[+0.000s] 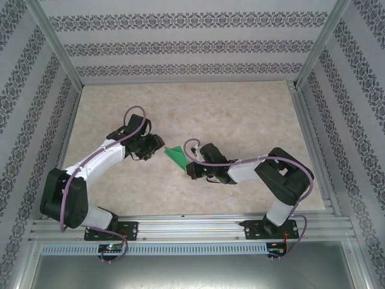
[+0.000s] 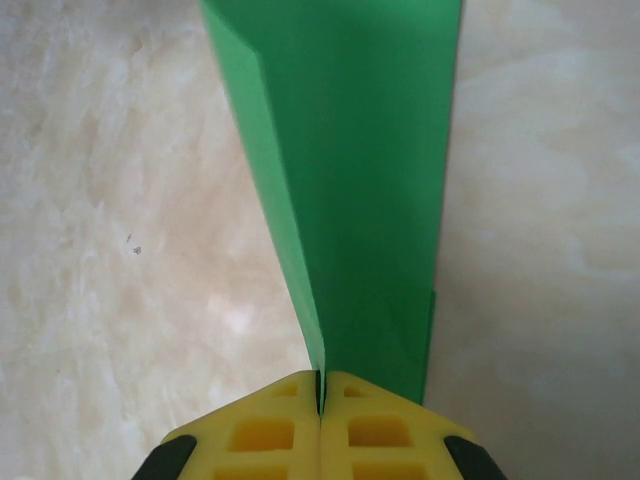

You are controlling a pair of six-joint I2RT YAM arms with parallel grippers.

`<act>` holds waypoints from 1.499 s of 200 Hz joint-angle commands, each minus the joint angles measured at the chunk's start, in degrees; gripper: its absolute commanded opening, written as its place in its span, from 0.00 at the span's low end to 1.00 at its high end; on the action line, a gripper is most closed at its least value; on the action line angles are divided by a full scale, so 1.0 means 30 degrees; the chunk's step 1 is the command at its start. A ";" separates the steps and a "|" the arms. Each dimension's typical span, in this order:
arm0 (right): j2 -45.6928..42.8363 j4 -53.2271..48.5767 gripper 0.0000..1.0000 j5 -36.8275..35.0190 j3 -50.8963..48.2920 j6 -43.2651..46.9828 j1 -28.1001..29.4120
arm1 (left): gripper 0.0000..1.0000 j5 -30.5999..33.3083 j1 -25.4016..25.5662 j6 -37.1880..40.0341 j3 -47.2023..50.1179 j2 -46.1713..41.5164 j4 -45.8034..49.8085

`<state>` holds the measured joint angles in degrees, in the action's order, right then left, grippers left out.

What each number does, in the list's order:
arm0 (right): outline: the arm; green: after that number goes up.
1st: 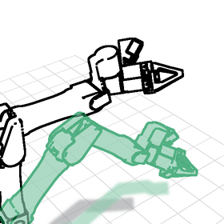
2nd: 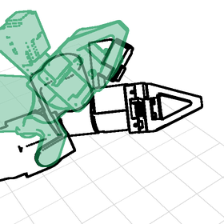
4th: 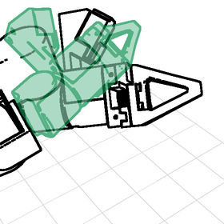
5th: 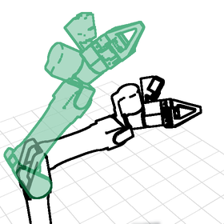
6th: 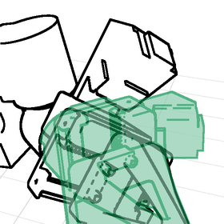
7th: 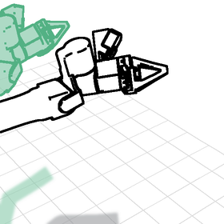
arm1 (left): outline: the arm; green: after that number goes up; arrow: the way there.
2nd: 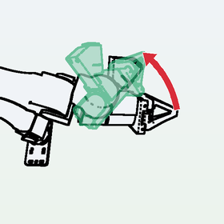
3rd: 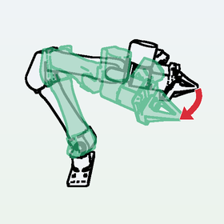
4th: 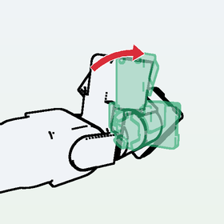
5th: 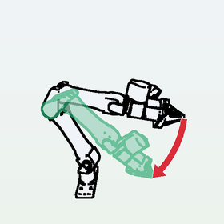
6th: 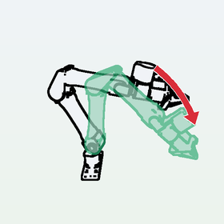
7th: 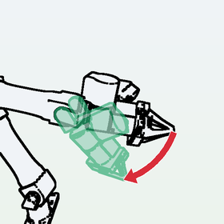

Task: Fold a paper plane with a square sheet of paper (pick it up from the middle)
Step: Fold the wing for the fifth time at the center of the table.

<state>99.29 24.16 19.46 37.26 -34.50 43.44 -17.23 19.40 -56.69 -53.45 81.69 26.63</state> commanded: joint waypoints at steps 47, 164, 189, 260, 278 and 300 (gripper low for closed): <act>0.0793 0.1244 0.00 0.2728 0.0447 -0.3100 -0.0852 | 0.46 -0.2458 0.0487 0.1109 0.1292 0.0570 -0.3297; 0.2086 0.1451 0.00 0.3582 0.0333 -0.4940 -0.1298 | 0.41 -0.4657 0.2257 0.1254 0.1584 0.2693 -0.6181; 0.2292 0.1256 0.00 0.3598 0.0281 -0.5228 -0.1366 | 0.41 -0.5190 0.2599 0.0424 0.2030 0.3069 -0.7783; 0.2515 0.0734 0.00 0.3120 -0.0022 -0.5557 -0.1496 | 0.41 -0.4828 0.3207 -0.0668 0.1907 0.4664 -1.0465; 0.2486 0.0709 0.00 0.3120 -0.0055 -0.5552 -0.1534 | 0.41 -0.4839 0.3202 -0.0733 0.1941 0.5077 -1.0944; 0.2333 0.0482 0.00 0.3048 -0.0029 -0.5572 -0.1569 | 0.41 -0.4672 0.3203 -0.0704 0.1965 0.5604 -1.1310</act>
<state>104.42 29.02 30.35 38.04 -50.94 39.11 -31.46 28.18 -57.98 -47.59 96.82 -3.22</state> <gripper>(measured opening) 0.041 0.409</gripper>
